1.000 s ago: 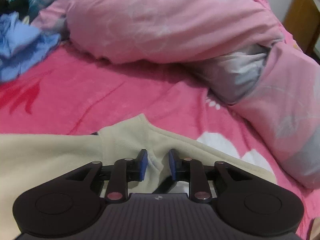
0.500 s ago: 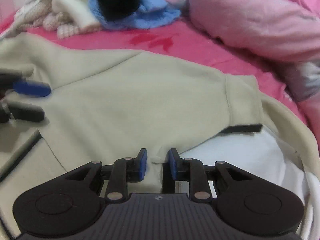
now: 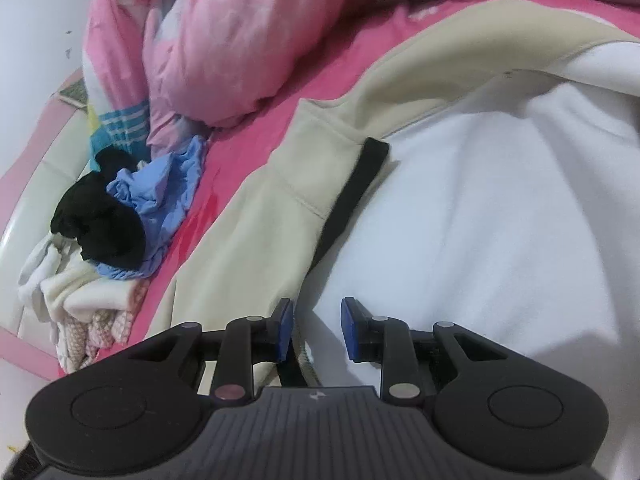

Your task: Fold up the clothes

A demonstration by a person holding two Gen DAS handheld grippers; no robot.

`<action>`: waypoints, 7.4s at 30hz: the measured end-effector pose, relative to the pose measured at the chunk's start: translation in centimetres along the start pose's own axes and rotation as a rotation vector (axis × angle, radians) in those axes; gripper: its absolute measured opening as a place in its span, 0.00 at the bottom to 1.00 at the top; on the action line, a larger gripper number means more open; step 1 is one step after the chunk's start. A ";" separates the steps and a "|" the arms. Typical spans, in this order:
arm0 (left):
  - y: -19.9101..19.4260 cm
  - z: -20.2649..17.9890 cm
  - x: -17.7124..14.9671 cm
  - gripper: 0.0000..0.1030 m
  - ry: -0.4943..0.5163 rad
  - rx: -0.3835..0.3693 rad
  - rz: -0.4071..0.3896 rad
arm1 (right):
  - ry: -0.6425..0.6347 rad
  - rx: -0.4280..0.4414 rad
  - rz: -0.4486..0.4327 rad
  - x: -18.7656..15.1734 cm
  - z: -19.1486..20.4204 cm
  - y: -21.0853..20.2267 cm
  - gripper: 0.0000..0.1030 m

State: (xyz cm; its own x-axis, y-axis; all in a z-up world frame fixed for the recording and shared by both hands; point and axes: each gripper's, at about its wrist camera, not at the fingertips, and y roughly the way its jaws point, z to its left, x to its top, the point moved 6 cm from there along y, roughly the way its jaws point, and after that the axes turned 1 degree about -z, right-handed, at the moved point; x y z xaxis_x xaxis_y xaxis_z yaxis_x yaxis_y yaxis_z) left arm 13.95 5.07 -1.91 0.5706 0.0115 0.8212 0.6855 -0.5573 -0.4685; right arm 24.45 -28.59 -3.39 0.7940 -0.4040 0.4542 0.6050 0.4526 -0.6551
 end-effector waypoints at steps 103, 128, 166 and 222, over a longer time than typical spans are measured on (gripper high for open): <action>-8.3 -13.6 -0.8 0.50 0.170 -0.101 0.147 | 0.512 -0.367 -0.564 -25.4 -14.1 -39.6 0.54; -6.3 -16.8 -7.3 0.49 -0.008 -0.089 0.316 | -0.828 -0.042 -0.395 -25.6 8.3 -31.2 0.02; -3.8 -22.2 -7.2 0.49 0.263 -0.301 0.291 | -0.029 0.068 -0.316 -11.8 0.7 -29.2 0.45; -4.0 -17.6 -9.5 0.51 0.074 -0.556 0.150 | 0.114 -0.328 -0.028 15.3 -2.1 4.8 0.39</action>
State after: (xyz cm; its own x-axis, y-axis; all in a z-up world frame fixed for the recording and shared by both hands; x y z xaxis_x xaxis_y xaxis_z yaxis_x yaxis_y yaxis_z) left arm -2.16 -7.46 -2.13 0.5960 -0.1483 0.7892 0.2474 -0.9010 -0.3562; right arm 39.36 -34.29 -0.87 0.7547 -0.5072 0.4161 0.5602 0.1684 -0.8110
